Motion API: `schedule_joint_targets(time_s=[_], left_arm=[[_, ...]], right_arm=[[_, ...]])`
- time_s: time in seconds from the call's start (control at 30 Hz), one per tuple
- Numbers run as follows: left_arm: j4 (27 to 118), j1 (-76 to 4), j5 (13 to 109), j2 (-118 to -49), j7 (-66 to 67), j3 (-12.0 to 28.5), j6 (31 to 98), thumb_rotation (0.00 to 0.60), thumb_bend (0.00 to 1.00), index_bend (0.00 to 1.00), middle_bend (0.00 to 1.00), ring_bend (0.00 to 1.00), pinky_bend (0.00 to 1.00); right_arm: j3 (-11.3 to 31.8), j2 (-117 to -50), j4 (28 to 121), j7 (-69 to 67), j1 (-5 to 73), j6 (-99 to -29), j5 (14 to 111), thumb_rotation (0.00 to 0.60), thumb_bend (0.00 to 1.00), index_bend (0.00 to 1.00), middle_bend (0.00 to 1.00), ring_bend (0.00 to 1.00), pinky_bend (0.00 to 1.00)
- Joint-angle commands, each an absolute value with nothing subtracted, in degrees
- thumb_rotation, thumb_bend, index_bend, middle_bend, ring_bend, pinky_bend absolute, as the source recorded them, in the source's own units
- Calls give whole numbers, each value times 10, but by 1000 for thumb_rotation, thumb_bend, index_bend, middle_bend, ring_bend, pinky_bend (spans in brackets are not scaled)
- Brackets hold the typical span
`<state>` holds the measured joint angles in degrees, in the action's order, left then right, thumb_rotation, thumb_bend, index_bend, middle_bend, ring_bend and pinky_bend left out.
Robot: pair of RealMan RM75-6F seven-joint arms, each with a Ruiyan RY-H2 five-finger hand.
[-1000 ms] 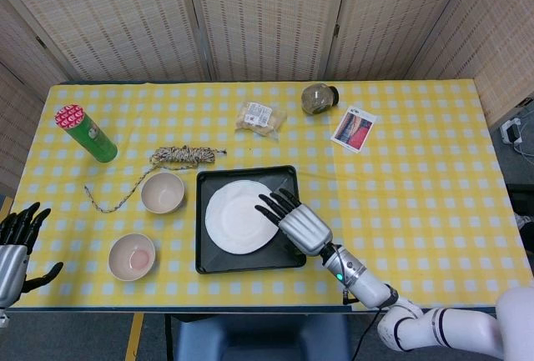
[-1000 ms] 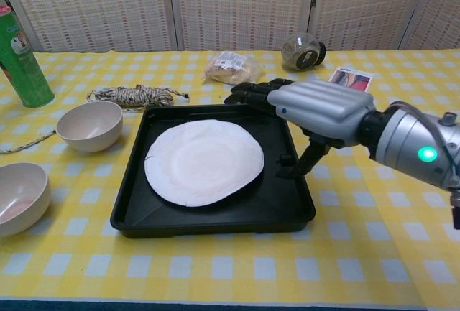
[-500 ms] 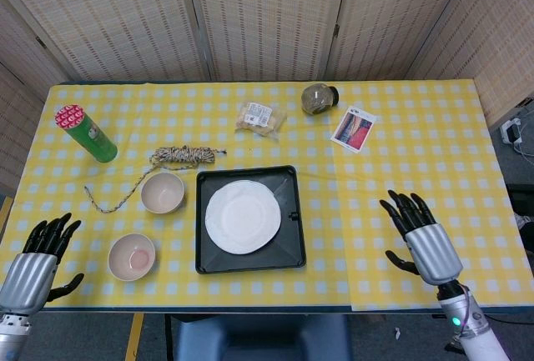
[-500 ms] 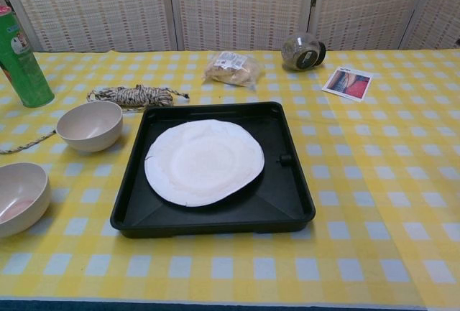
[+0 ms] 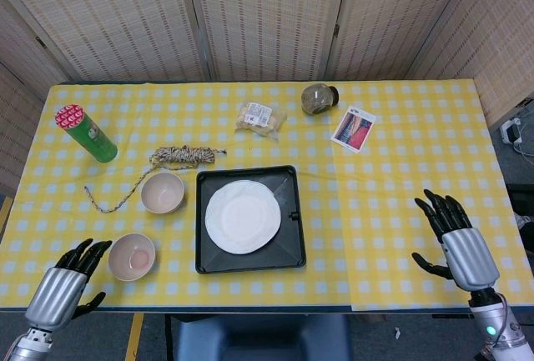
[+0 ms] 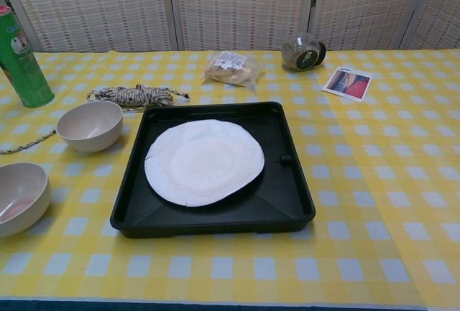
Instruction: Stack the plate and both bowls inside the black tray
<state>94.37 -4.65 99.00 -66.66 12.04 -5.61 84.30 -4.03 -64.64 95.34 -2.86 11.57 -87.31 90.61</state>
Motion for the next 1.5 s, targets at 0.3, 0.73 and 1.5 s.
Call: schedule_joint_targets(time_s=[0.3, 0.73, 1.5], left_arm=[[852, -60, 1018, -738, 72, -42, 865, 600, 260, 344, 999, 860, 966], [829, -68, 1003, -769, 100, -51, 830, 600, 257, 463, 1000, 945, 1000], [793, -101, 963, -804, 84, -47, 765, 600, 314, 523, 1000, 947, 1000]], right_arm=[[-26, -657, 945, -24, 116, -847, 906, 600, 251, 11, 0, 0, 0], [-17, -660, 941, -26, 112, -834, 912, 600, 251, 11, 0, 0, 0], [-8, -668, 932, -22, 111, -811, 915, 600, 251, 7, 0, 0, 0]])
